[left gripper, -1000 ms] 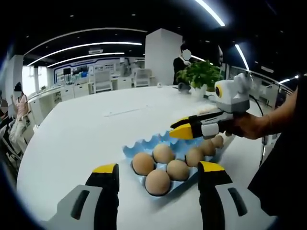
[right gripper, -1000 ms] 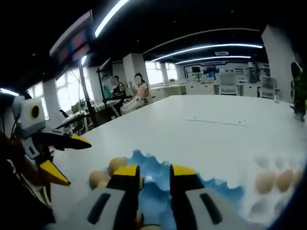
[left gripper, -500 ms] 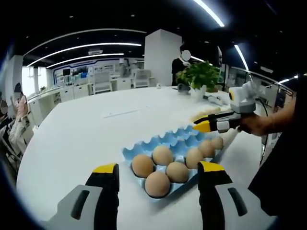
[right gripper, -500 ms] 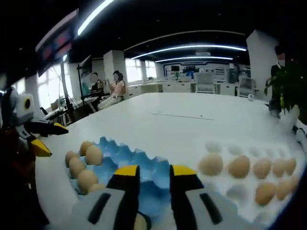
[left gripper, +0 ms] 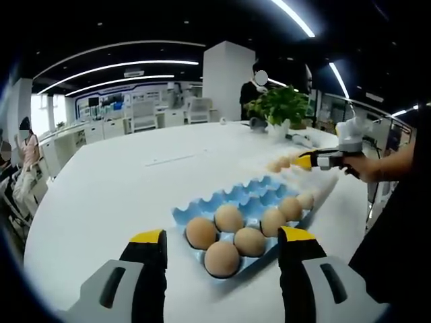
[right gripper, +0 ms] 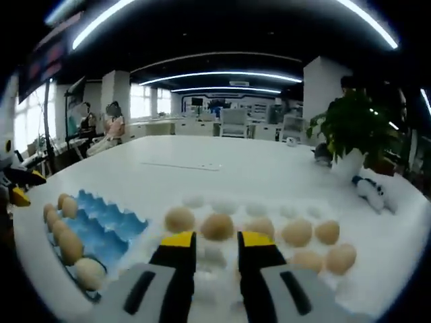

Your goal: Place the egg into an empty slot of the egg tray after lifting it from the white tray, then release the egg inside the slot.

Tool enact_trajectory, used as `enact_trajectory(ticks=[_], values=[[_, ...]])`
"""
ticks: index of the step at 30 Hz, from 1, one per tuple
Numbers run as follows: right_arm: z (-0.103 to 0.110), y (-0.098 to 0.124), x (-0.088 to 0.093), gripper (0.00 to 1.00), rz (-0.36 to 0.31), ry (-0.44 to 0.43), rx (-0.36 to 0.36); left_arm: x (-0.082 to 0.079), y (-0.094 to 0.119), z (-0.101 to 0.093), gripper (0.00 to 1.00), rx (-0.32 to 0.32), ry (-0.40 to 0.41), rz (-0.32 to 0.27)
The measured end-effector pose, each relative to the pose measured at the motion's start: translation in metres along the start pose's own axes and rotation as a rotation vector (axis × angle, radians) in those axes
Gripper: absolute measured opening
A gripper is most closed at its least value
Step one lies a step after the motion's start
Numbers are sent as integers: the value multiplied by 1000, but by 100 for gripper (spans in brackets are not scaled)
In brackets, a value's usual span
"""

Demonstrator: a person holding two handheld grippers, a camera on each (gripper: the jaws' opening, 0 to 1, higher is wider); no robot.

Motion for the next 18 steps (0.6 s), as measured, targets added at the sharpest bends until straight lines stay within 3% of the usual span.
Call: enact_trajectory(ticks=[10,14,18], values=[[-23,4,19,24,44,-60,73,0,0,1,67,-3,0,1],[-25,3,29,26,81,-91,69,1,1,2,67,-7,5,3],[-26,2,30,26,68,-101,66,1,1,2,67,-6,4,7]])
Point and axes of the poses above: the point that each gripper's makers call its tool centre point, and the gripper's own axes: y roughly backward along the fingers, z roughly to its left, x roughly out of its underside, the point moved 4 cm from there along y, roughly backward along the fingers, and after that the axes turned 10 degrees about -x, right-handed, at the moved point
